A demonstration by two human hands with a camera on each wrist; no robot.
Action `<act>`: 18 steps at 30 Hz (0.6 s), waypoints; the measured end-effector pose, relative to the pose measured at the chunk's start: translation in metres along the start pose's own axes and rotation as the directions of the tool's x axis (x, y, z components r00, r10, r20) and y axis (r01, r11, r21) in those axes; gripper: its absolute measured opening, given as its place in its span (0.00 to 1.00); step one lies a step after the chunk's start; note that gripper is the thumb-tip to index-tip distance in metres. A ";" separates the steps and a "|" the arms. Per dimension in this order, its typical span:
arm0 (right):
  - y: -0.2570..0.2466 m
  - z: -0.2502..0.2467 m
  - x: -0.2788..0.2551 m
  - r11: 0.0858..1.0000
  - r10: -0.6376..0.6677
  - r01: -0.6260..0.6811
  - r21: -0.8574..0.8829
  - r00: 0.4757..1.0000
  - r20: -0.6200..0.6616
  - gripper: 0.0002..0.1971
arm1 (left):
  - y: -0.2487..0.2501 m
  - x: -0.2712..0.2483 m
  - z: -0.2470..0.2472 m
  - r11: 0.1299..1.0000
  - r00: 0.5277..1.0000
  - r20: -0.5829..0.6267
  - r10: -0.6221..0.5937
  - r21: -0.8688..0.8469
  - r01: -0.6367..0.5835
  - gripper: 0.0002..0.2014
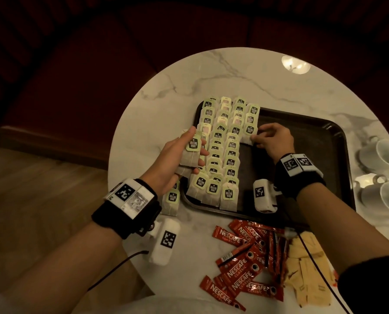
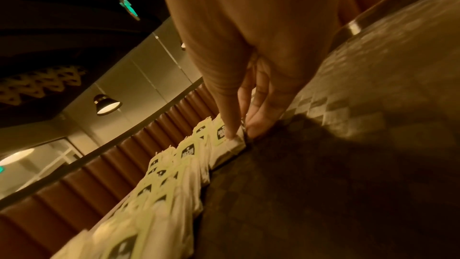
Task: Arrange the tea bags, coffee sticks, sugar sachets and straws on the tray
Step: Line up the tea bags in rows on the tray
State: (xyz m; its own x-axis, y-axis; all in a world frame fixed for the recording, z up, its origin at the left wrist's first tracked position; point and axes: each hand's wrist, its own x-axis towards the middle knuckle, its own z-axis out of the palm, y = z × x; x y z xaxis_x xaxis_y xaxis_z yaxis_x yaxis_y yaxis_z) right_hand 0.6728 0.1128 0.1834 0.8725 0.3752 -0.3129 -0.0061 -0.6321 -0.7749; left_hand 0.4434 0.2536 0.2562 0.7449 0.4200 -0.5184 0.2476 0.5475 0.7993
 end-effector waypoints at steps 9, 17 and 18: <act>-0.062 -0.005 -0.085 0.947 -0.320 0.320 0.026 0.930 0.179 0.04 | 0.004 -0.002 0.011 0.991 0.995 0.102 -0.019 -0.130 0.033 0.36; -0.077 0.015 -0.121 0.877 -0.479 0.459 0.141 0.824 0.301 0.10 | 0.003 -0.004 0.021 0.994 0.993 0.071 0.099 0.047 -0.102 0.39; -0.077 0.016 -0.122 0.879 -0.476 0.451 0.154 0.830 0.289 0.09 | 0.003 -0.004 0.022 0.989 0.991 0.064 0.119 0.076 -0.123 0.38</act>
State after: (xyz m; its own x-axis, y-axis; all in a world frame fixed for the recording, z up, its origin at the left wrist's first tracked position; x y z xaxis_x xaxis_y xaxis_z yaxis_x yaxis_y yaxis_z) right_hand 0.5595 0.1267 0.2728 0.5862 0.8086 -0.0494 0.3125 -0.2820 -0.9071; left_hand 0.4546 0.2382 0.2676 0.8071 0.4349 -0.3994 0.2002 0.4348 0.8780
